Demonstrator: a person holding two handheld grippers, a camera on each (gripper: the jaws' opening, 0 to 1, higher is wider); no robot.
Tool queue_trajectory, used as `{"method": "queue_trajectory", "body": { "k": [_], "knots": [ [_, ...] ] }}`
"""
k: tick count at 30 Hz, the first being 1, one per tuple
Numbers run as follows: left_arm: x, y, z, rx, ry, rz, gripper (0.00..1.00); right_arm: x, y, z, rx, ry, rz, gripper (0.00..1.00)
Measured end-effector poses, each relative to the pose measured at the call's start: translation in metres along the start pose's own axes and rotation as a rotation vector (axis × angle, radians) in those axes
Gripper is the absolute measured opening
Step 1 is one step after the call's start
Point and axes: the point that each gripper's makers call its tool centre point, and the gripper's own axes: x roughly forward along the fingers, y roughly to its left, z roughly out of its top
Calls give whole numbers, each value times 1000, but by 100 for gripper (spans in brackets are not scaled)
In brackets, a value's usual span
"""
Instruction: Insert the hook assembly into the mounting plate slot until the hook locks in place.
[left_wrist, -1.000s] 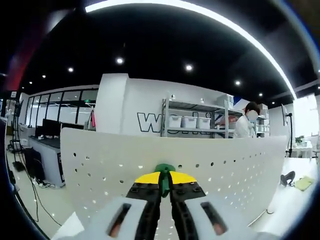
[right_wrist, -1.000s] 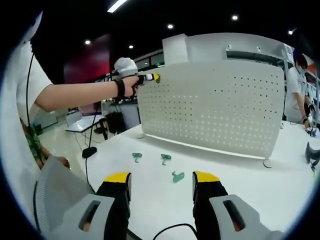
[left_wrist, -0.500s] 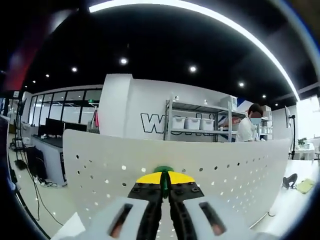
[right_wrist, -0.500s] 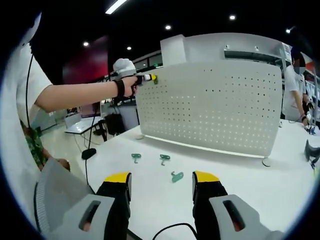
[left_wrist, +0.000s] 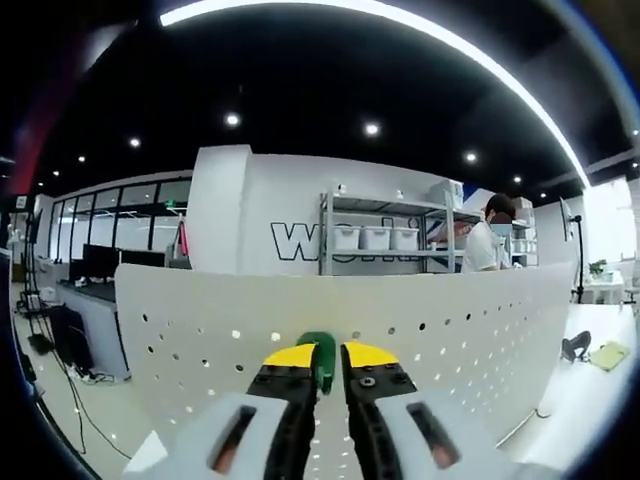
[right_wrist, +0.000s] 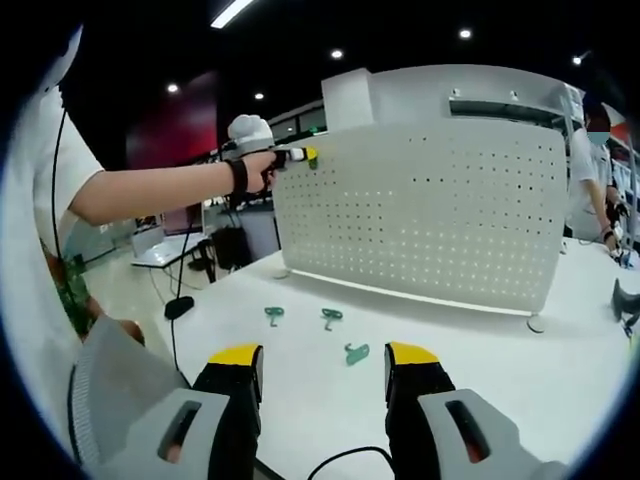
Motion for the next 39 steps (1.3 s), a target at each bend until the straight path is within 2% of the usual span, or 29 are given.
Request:
{"method": "queue_trajectory", "body": {
  "k": [8,19,26,39],
  "knots": [
    [-9,0,1,17,9,-19,16,3,4,2,-11,1,20,49],
    [-42,1,-5,43,26,-33,19,4,14,-1,-9,-3,49,49],
    [-67,-1,-23,50,64,-53,19,4,17,1,-7,-16,56,49],
    [-115,-15,-72,100,177,-126,19,4,21,-1,8,-30,81,49]
  ]
}}
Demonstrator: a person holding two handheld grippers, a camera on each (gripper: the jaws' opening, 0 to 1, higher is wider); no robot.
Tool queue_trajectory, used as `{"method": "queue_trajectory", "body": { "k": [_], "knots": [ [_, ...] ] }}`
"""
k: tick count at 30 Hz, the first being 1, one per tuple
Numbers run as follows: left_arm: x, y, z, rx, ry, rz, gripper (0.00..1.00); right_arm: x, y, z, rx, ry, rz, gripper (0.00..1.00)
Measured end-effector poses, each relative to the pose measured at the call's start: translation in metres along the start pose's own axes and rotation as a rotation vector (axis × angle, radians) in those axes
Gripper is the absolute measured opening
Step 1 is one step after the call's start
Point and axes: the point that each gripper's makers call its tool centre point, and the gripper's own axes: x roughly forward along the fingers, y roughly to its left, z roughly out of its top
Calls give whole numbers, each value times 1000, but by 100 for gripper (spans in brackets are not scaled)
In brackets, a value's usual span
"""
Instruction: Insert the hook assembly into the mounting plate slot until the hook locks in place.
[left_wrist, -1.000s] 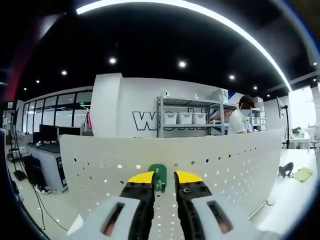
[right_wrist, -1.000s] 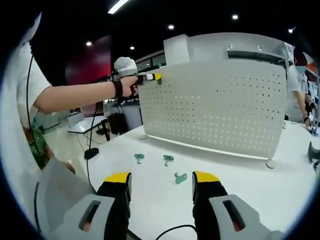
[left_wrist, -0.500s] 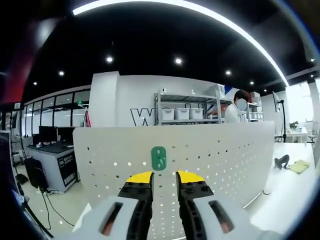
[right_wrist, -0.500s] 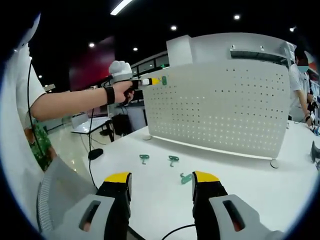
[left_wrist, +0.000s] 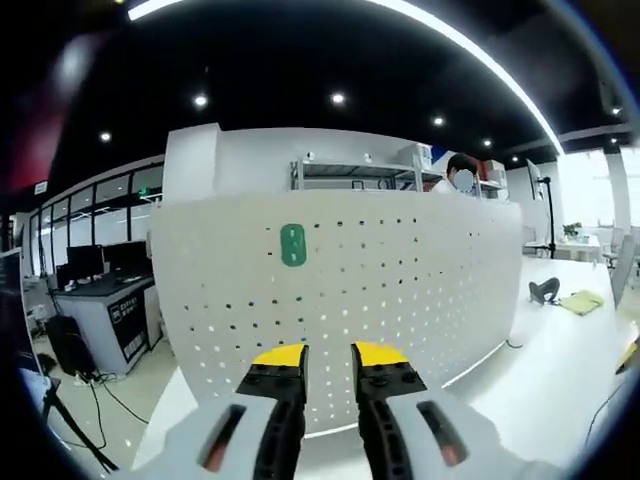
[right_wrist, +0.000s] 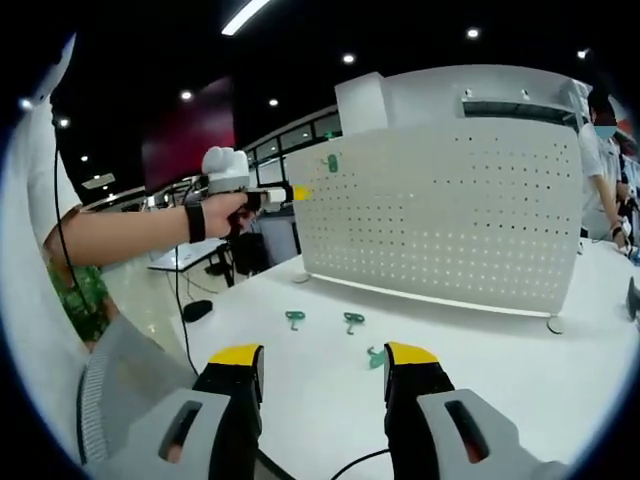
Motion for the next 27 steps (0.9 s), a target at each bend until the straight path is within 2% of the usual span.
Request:
{"method": "queue_trajectory", "body": {
  "k": [12,19,27],
  "knots": [
    [-18,-19,-56,40,148,-101,19,2,3,-5,15,2,10,48],
    [-24,-31,-81,78,212,-155,20,0,1,-10,22,16,10,48],
    [-31,-41,-112,74,290,-219,19,-1,-4,-9,26,19,2,48]
  ]
}}
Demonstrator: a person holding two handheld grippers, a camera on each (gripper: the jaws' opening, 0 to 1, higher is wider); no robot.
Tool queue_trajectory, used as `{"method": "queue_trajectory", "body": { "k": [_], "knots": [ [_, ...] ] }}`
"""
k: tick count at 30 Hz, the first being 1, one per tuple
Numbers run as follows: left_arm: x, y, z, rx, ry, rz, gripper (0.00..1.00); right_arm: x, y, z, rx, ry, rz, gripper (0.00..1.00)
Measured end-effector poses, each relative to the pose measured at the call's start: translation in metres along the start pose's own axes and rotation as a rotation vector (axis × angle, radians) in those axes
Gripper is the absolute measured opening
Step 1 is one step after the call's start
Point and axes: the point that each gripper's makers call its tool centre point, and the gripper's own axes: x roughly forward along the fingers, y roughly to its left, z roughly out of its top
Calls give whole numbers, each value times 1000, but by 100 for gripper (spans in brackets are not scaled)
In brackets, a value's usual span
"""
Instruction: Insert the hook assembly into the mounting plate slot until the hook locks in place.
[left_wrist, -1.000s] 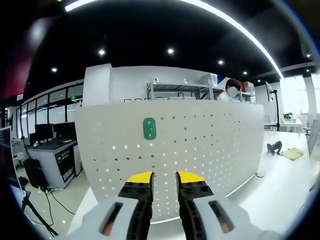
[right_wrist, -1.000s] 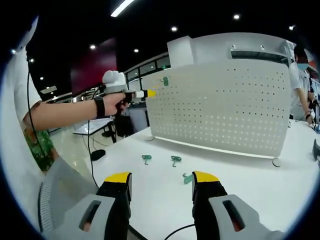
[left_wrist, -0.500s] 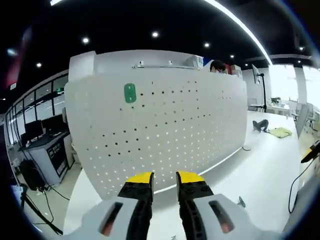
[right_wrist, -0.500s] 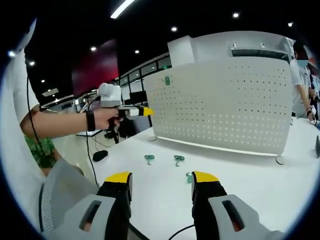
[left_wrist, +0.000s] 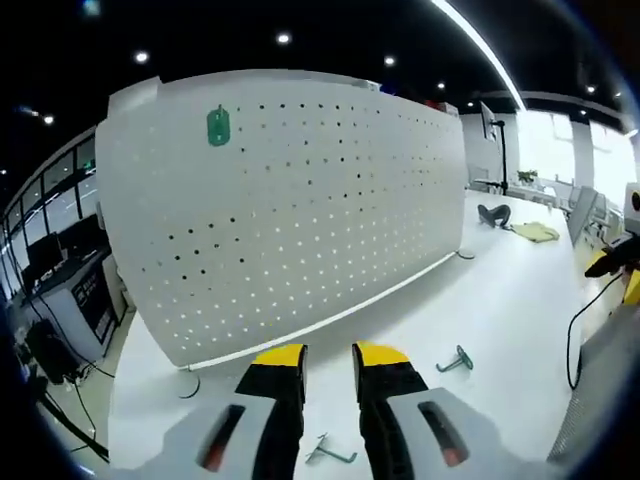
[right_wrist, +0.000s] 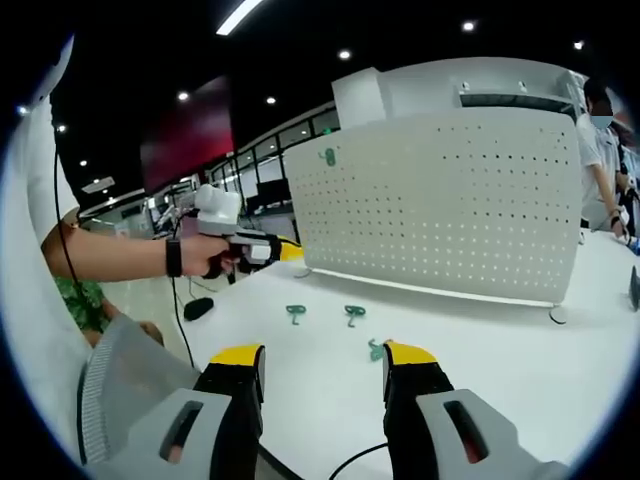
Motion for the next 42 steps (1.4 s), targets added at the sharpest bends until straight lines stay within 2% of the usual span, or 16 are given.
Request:
{"method": "queue_trajectory", "body": {
  "k": [6,10,18,21,29,39,42],
  "knots": [
    [0,-4,-23,-23,43,-30,19,1,1,-4,5,13,0,48],
    [1,-9,-31,-39,55,-42,19,2,1,-5,8,16,0,48],
    [-2,-33,-46,-53,68,-94,20,13,-5,-9,19,28,-11,45],
    [-3,-41,-54,-55,80,-116,21,21,-9,-14,56,31,-11,44],
    [-6,-60,-58,-76,75,-157,24,38,-18,-22,70,68,-24,43],
    [-10,-78,-57,-88,59,-200,29,59,-38,-36,140,117,-73,42],
    [-11,-81,-56,-93,50,-210,32,67,-35,-38,126,131,-44,43]
  ]
}}
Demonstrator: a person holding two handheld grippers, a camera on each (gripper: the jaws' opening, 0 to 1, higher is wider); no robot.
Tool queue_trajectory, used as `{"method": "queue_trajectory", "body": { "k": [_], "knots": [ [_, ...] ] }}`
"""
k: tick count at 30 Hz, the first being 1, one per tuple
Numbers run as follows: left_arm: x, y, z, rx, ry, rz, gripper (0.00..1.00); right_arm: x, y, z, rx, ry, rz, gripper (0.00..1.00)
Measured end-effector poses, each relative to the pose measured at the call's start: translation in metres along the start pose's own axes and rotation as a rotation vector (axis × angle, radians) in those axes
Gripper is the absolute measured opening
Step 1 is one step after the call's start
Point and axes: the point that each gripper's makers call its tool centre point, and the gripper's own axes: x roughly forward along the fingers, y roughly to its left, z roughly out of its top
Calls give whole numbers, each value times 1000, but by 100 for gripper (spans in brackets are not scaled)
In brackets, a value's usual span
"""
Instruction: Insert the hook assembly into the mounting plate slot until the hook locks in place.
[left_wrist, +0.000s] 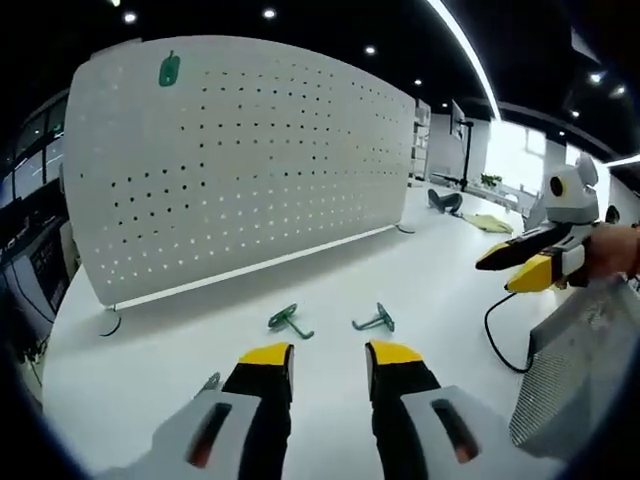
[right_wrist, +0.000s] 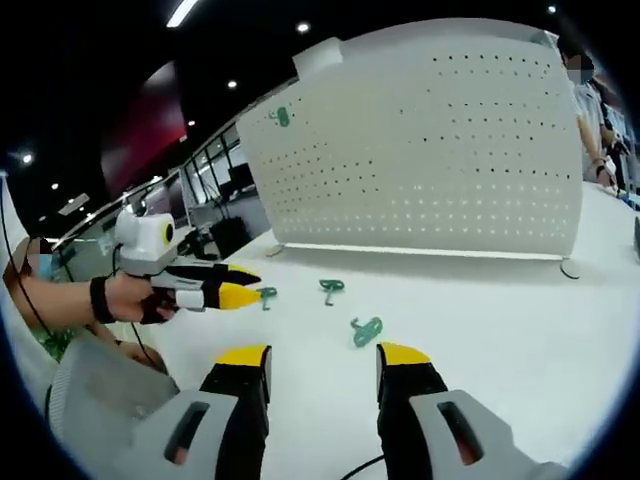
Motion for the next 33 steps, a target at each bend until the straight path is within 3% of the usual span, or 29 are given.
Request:
{"method": "queue_trajectory", "body": {
  "k": [8,33],
  "knots": [
    [-2,-13,-3,-7,-9,-30,42,21,-11,-7,35,52,-29,42],
    [-12,-25,-13,-38,1,-10,58,70,-40,-21,199,156,-95,35]
  ]
}}
